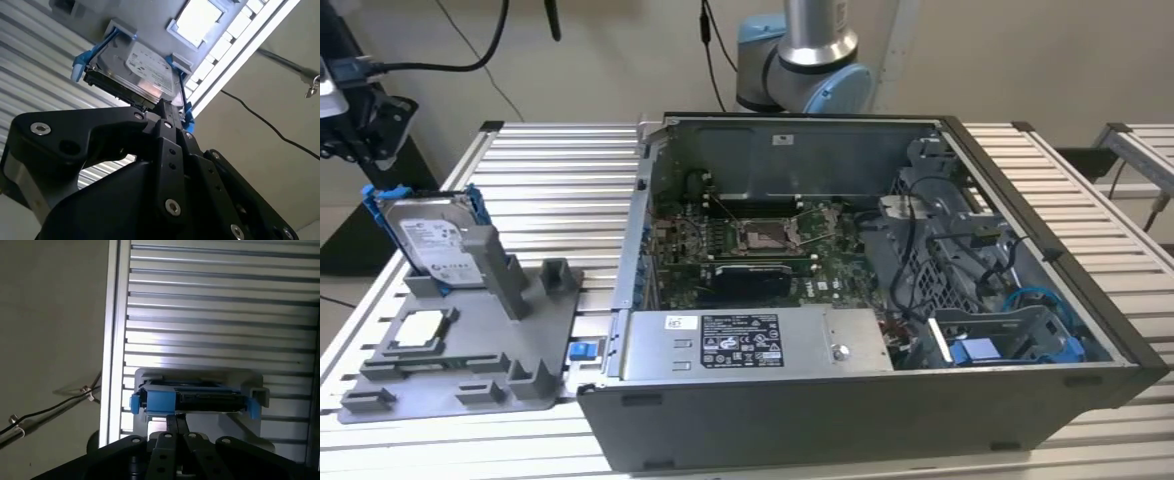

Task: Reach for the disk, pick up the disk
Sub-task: 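Pick up the disk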

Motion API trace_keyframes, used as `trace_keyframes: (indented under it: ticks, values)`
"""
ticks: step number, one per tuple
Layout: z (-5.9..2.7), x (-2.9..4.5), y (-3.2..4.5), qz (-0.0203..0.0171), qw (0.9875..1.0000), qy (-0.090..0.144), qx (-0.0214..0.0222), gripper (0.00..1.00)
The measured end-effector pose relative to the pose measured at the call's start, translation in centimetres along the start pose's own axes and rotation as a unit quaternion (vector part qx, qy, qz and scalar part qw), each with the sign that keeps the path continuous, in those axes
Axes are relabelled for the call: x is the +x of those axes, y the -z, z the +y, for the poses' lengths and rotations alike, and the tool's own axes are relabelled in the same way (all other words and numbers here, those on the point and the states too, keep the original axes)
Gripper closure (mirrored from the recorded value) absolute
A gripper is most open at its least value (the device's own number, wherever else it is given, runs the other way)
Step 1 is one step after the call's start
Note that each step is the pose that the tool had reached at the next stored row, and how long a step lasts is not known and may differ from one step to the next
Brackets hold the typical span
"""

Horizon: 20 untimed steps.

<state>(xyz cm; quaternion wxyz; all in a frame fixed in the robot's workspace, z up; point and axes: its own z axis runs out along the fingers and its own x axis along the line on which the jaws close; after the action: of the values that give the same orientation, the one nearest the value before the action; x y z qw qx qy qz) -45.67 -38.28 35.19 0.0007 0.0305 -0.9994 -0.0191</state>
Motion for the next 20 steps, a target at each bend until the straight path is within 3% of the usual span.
trace_keyframes:
  ticks: [3,7,15,20]
  values:
    - [0.0,0.0,0.0,0.001,0.9997,0.026,0.0,1.0]
    - [0.0,0.0,0.0,0.0024,0.9981,0.062,0.0,1.0]
    - [0.0,0.0,0.0,0.0049,0.9918,0.128,0.0,1.0]
    - [0.0,0.0,0.0,0.0049,0.9918,0.128,0.0,1.0]
